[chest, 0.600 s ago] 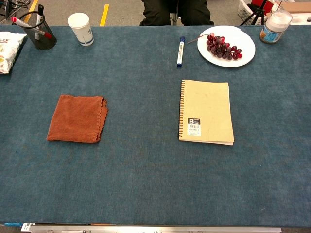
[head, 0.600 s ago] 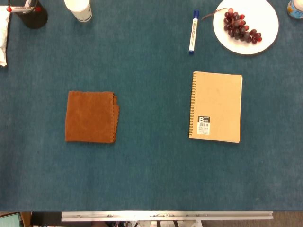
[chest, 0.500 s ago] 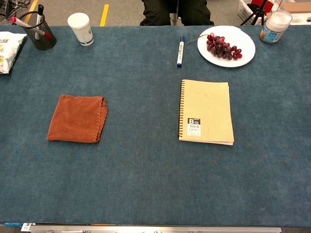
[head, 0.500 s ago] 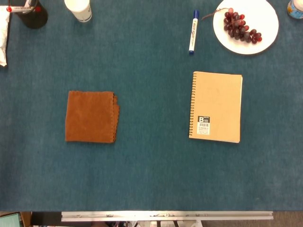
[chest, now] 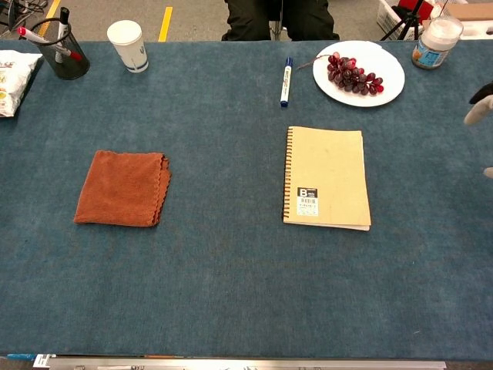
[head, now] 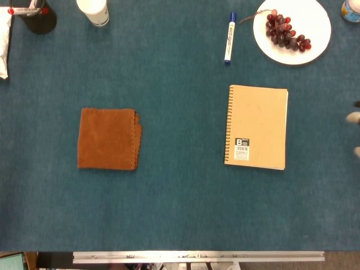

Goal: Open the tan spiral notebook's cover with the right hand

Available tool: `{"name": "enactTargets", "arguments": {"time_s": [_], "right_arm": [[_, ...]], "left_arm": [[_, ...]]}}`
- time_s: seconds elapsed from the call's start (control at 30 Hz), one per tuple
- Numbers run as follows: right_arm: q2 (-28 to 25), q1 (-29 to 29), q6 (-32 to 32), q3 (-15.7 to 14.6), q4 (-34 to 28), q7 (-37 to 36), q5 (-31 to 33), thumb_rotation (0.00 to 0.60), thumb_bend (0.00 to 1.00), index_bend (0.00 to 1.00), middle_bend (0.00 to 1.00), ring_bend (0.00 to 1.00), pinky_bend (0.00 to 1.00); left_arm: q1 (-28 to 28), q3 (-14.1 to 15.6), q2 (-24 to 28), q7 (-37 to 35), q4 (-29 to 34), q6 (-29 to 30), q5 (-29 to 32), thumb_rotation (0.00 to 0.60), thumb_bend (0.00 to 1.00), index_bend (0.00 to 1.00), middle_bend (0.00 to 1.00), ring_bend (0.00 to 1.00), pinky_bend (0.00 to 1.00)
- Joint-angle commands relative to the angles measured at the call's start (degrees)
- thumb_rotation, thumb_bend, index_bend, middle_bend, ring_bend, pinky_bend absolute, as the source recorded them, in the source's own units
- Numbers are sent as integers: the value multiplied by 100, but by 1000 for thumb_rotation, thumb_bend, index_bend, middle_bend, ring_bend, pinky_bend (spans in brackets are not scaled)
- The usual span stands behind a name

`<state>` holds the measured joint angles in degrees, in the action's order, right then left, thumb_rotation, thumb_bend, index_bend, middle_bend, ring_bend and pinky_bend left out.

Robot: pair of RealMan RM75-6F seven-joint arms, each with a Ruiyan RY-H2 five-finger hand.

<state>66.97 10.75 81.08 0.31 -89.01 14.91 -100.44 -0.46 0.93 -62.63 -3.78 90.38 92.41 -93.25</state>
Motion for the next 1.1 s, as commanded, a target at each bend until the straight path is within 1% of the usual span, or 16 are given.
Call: {"name": "enactTargets", "arguments": {"time_s": [0.03, 0.17, 0.3, 0.47, 0.6, 0.83, 1.1], "right_arm": [[374, 359, -376, -71, 377, 169, -342, 600, 38, 455, 293, 183, 280], [769, 665, -803, -157, 716, 217, -501, 600, 38, 464, 293, 176, 251], [1207, 889, -1013, -237, 1181, 265, -670, 600, 36, 469, 293, 164, 223], [1656, 1052, -1115, -320, 1719, 201, -758, 600, 12, 469, 293, 155, 213], [1995, 1137, -1111, -353, 2130, 104, -756, 600, 12, 469, 293, 156, 211], [2375, 1224, -1068, -424, 2586, -2, -731, 600, 12, 469, 293, 156, 211], [2582, 1324, -1089, -471, 2857, -54, -637, 600, 12, 469, 293, 156, 211]], "left_arm": [[18, 9, -3, -7, -6, 20, -6, 600, 461, 0, 0, 0, 11], [58, 26, -2, -40, -33, 60, -5, 600, 462, 0, 0, 0, 11], [111, 37, 8, -90, -68, 96, 34, 600, 462, 0, 0, 0, 11], [141, 46, 3, -141, -117, 105, 51, 600, 462, 0, 0, 0, 11], [146, 36, -10, -175, -145, 113, 54, 600, 462, 0, 0, 0, 11], [154, 31, -4, -224, -186, 104, 66, 600, 462, 0, 0, 0, 11], [158, 26, -13, -265, -234, 83, 83, 600, 462, 0, 0, 0, 11]]}}
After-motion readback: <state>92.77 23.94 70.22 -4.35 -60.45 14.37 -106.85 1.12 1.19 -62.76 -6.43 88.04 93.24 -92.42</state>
